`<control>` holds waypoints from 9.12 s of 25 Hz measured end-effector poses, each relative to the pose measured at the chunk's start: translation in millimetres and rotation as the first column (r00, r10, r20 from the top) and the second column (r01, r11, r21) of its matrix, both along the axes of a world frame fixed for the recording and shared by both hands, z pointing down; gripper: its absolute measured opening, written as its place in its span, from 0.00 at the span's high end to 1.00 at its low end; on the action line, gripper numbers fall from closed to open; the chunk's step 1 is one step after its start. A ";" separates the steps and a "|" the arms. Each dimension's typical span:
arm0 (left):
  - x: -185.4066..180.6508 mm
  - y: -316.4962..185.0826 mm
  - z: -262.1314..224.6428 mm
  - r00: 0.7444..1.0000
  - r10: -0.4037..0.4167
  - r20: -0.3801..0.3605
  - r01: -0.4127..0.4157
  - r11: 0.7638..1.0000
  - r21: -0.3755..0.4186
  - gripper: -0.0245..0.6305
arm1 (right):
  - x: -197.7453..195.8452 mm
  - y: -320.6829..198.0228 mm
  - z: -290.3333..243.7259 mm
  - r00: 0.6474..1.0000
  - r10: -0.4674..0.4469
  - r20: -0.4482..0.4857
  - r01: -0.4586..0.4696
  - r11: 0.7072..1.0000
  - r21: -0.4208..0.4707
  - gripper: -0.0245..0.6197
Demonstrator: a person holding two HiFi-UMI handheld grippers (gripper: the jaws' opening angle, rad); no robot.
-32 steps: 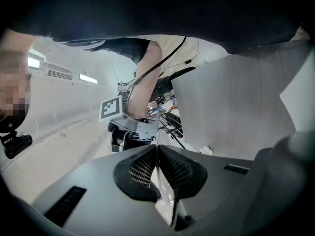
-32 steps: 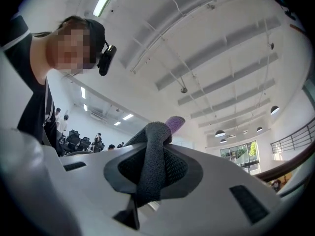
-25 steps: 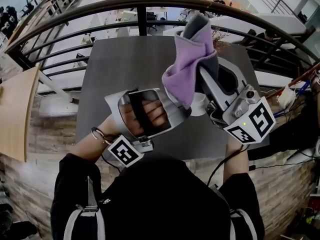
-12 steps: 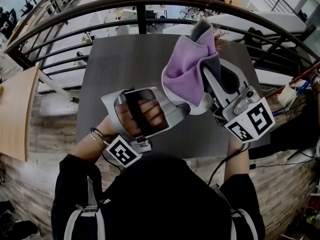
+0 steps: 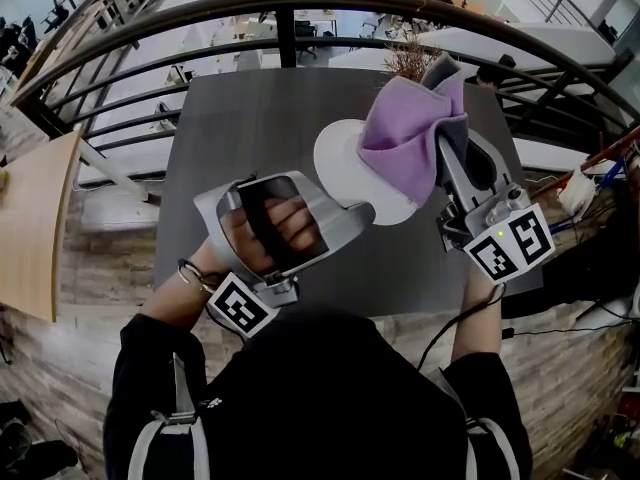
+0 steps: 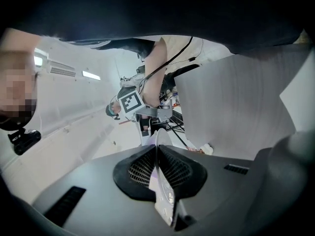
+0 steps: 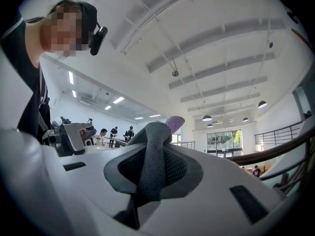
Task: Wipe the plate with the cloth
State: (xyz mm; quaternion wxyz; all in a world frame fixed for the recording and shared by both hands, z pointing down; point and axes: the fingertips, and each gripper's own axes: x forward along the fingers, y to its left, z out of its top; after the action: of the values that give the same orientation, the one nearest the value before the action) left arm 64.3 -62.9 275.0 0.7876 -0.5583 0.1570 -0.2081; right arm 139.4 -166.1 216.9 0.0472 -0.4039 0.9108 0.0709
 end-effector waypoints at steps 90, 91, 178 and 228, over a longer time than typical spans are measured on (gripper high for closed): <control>-44.2 -104.4 153.3 0.717 -0.618 -0.322 -0.318 0.120 -0.940 0.94 | -1.0 17.1 118.3 0.973 0.226 0.050 -0.222 0.973 -0.069 0.86; -43.5 -103.8 157.6 0.719 -0.619 -0.315 -0.316 0.113 -0.942 0.94 | -1.7 17.1 120.0 0.973 0.225 0.049 -0.221 0.973 -0.072 0.86; -101.2 -151.8 320.0 0.415 -0.910 0.012 -0.499 -0.238 -0.833 0.87 | -8.7 11.0 158.1 0.969 0.246 -0.004 -0.244 0.956 -0.163 0.86; -115.3 -149.8 341.2 0.408 -0.908 0.100 -0.314 -0.242 -0.918 0.85 | -12.4 14.5 159.2 0.970 0.241 0.009 -0.236 0.955 -0.179 0.87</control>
State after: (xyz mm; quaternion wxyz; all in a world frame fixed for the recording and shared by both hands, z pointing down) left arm -51.0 -212.6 616.2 -0.1870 -0.8449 0.4458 -0.2290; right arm 127.0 -151.6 376.1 0.0163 -0.5143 0.8574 -0.0110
